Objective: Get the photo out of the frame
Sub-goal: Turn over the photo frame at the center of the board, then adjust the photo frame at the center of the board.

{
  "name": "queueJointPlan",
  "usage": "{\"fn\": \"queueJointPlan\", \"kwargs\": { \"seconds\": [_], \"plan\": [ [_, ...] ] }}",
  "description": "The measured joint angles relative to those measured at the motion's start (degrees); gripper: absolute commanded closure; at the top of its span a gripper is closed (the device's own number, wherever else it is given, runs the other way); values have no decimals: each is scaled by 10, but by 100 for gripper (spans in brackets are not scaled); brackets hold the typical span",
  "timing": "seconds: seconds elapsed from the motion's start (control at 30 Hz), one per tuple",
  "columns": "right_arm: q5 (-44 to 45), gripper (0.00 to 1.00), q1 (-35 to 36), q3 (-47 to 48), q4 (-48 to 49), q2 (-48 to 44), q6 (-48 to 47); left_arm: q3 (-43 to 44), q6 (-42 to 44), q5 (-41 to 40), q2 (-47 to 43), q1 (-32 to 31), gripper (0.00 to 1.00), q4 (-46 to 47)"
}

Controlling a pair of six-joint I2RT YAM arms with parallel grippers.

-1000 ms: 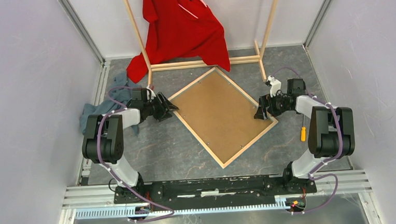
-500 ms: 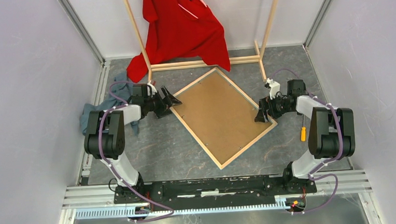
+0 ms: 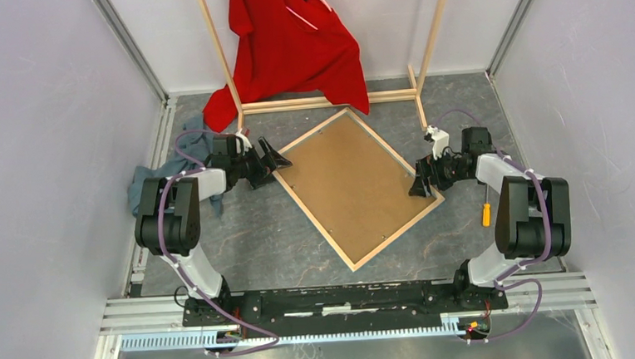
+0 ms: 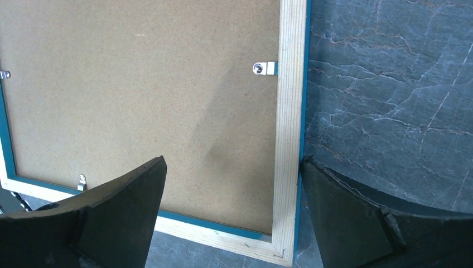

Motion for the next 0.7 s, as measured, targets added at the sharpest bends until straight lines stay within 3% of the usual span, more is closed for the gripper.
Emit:
{"fn": "queueJointPlan", "kwargs": {
  "seconds": [0.7],
  "plan": [
    [1, 2, 41, 0, -40, 0, -48, 0, 11, -42, -10, 0, 0, -1]
  ]
}}
